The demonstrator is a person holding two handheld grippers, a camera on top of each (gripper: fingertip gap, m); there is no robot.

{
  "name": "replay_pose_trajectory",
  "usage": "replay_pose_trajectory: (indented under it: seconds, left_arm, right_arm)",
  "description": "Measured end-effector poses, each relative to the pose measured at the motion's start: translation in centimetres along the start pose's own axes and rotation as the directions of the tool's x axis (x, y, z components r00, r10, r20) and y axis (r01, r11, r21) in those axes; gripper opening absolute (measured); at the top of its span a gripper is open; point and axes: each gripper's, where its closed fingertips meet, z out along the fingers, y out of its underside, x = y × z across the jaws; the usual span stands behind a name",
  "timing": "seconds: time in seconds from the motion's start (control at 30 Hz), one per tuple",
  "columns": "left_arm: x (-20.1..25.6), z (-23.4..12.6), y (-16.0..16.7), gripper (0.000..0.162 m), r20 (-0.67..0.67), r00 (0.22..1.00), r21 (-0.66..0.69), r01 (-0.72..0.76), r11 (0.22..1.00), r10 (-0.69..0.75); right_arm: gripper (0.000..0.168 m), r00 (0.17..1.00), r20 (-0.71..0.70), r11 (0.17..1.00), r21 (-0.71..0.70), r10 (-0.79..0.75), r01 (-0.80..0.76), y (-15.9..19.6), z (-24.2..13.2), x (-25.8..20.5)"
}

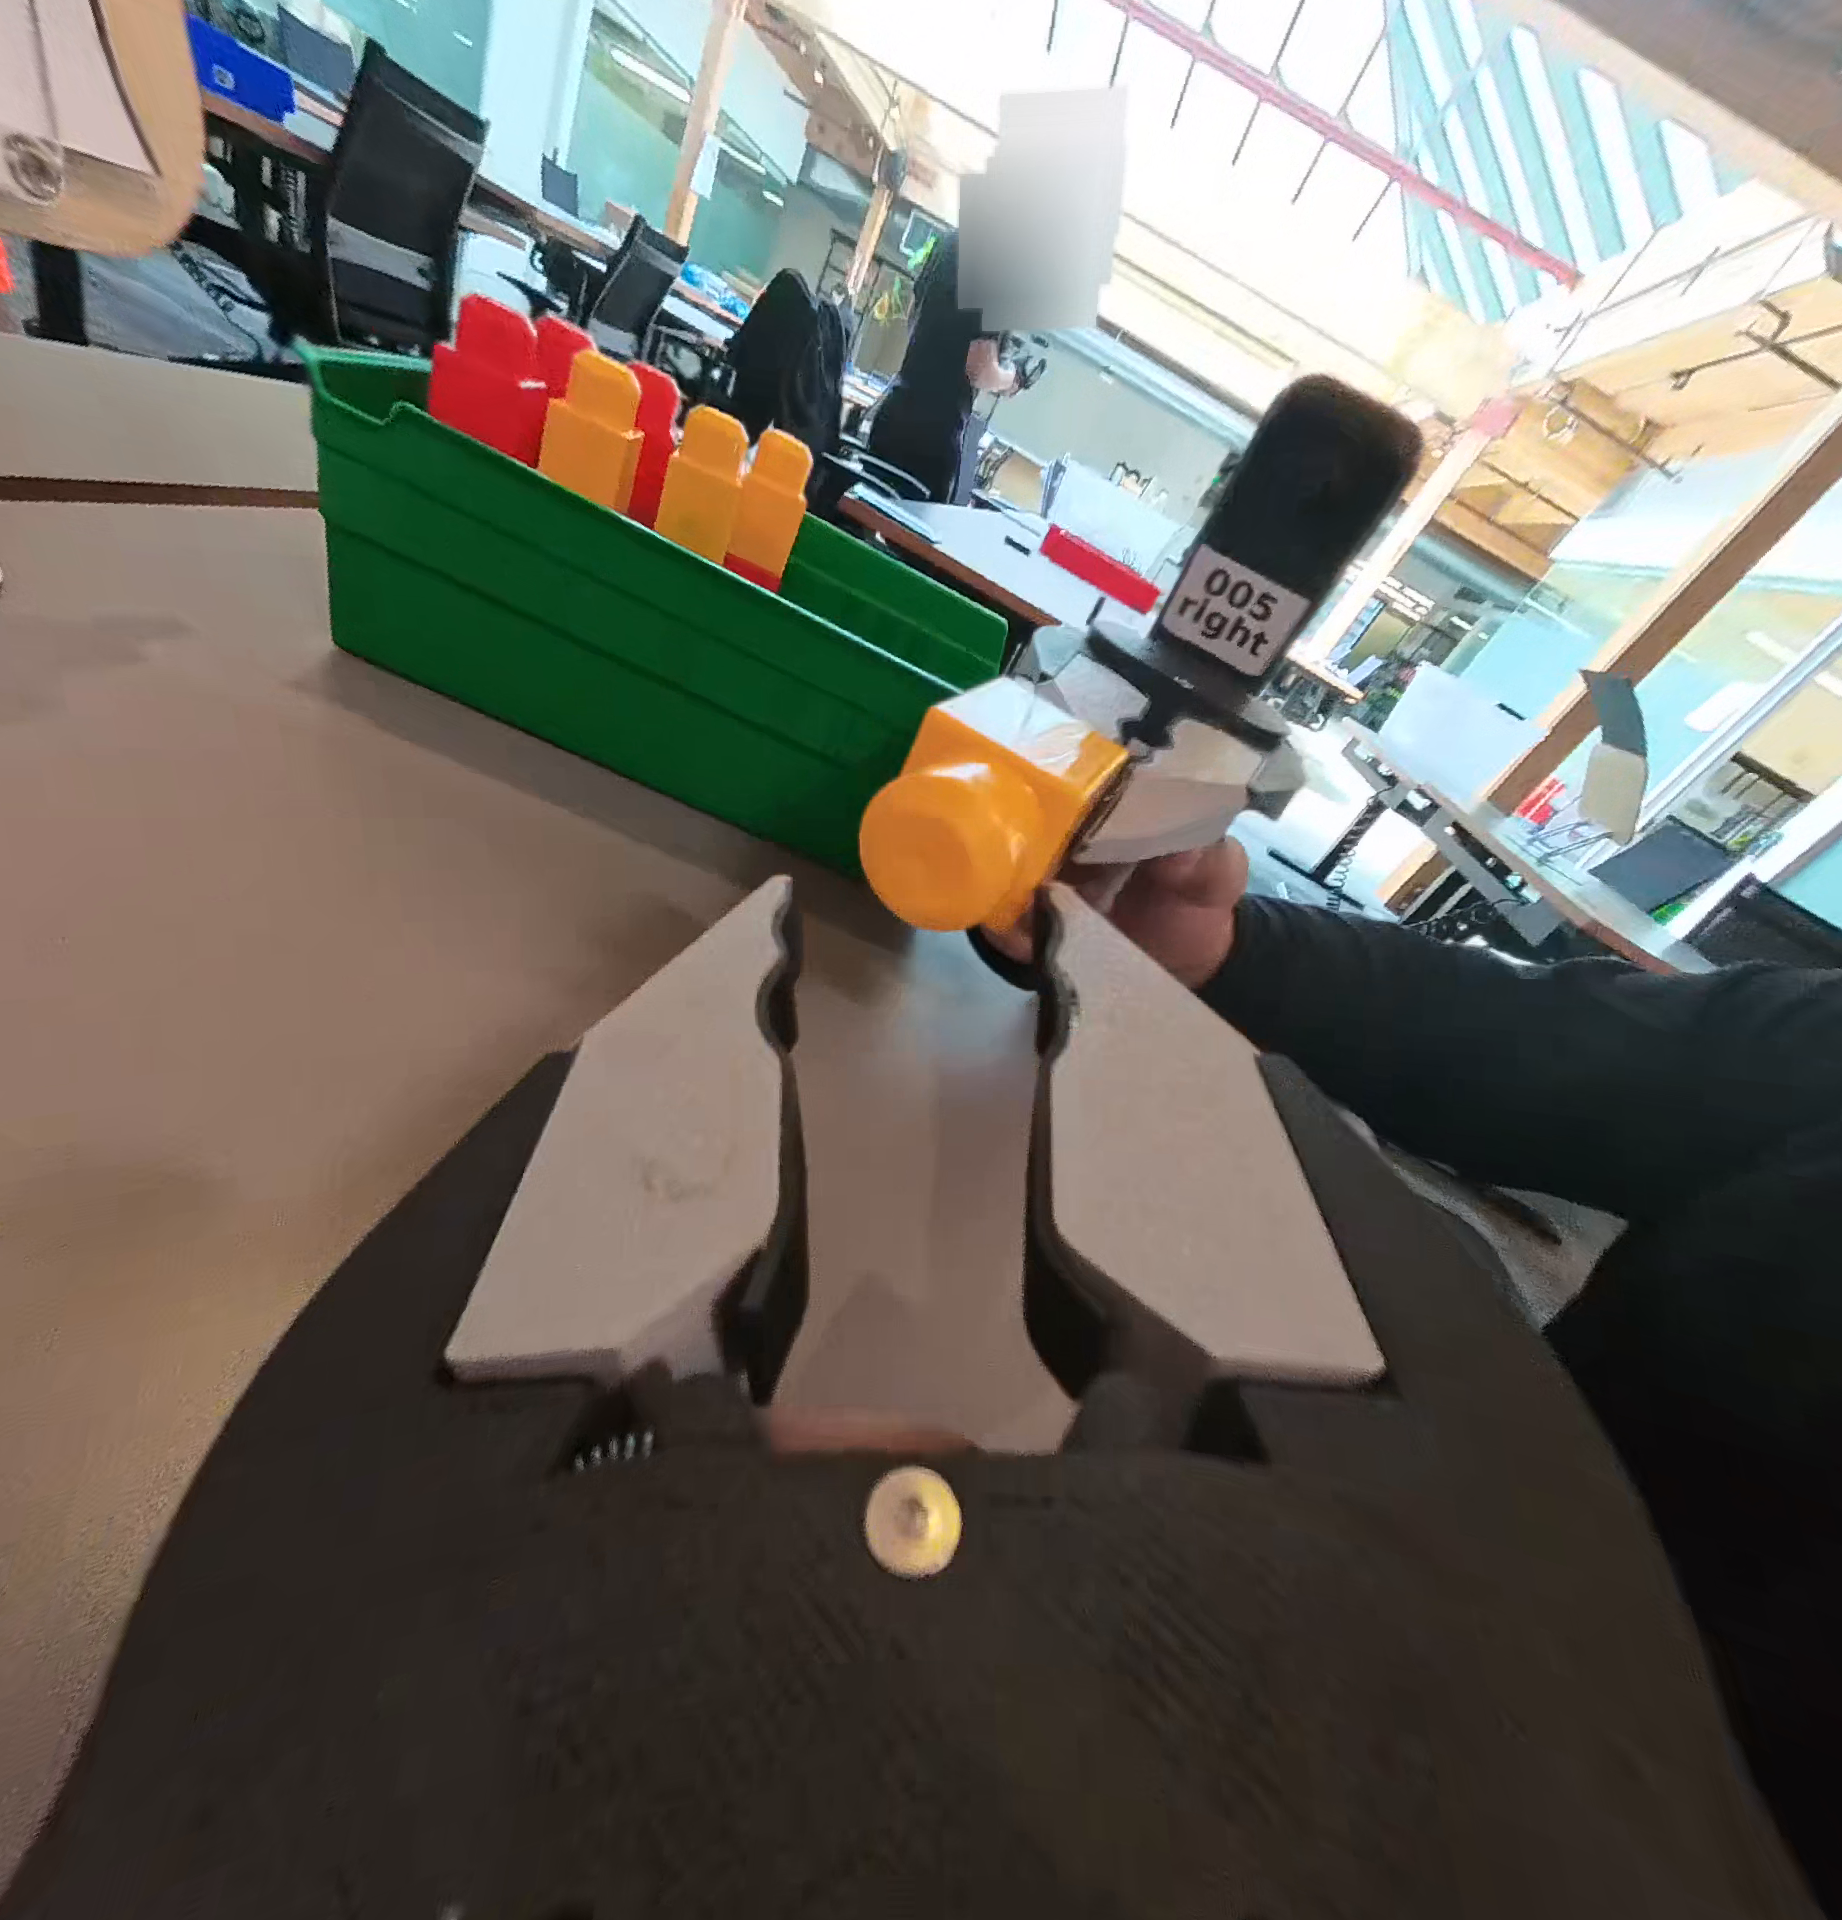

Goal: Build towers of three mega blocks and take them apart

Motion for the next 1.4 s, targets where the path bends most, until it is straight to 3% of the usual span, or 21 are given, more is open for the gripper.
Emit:
replay_pose_trajectory:
  seconds: [0.17, 0.43, 0.6, 0.7, 0.8, 0.83, 1.07, 1.2, 1.4]
  left_arm:
    - [0.5, -0.1, -0.2, 0.038, -0.025, 0.999, 0.012, -0.03, 0.999, 0.03]
    - [-1.1, -0.1, -0.1, 0.034, 0.114, 0.973, -0.033, -0.199, 0.979, 0.202]
    - [-4.7, -1.4, 1.1, 0.034, 0.288, 0.873, -0.24, -0.332, 0.912, 0.394]
    - [-5.4, -1.9, 3.0, 0.032, 0.261, 0.838, -0.39, -0.362, 0.847, 0.479]
    - [-5.0, -1.5, 3.7, 0.026, 0.234, 0.809, -0.426, -0.414, 0.804, 0.54]
    - [-4.8, -1.3, 3.9, 0.026, 0.223, 0.809, -0.426, -0.421, 0.801, 0.544]
    - [-5.1, -1.1, 5.0, 0.026, 0.211, 0.833, -0.454, -0.38, 0.806, 0.511]
    - [-5.3, -1.1, 4.9, 0.027, 0.22, 0.862, -0.434, -0.333, 0.837, 0.457]
    - [-6.8, -1.9, 5.6, 0.036, 0.263, 0.841, -0.502, -0.3, 0.811, 0.473]
  right_arm:
    - [0.0, 0.999, 0.017, 0.998, -0.046, -0.033, 0.034, 1.0, 0.4, -0.2]
    - [0.0, 0.999, -0.025, 0.995, -0.082, 0.048, -0.05, 2.3, 0.8, 1.1]
    - [0.006, 0.988, -0.151, 0.978, -0.198, 0.028, -0.058, 4.7, 0.7, 3.4]
    - [0.01, 0.988, -0.153, 0.978, -0.201, 0.028, -0.058, 4.7, 0.8, 3.3]
    - [0.008, 0.986, -0.17, 0.97, -0.241, -0.003, -0.038, 5.4, 1.1, 3.3]
    - [0.0, 0.985, -0.169, 0.961, -0.276, -0.02, -0.028, 5.9, 1.2, 3.2]
    - [0.0, 0.983, -0.15, 0.905, -0.425, -0.105, 0.032, 8.8, 2.3, 2.6]
    - [0.003, 0.981, -0.14, 0.899, -0.434, -0.132, 0.059, 8.9, 2.4, 2.3]
    - [0.004, 0.983, -0.144, 0.902, -0.43, -0.116, 0.043, 8.8, 2.3, 2.4]
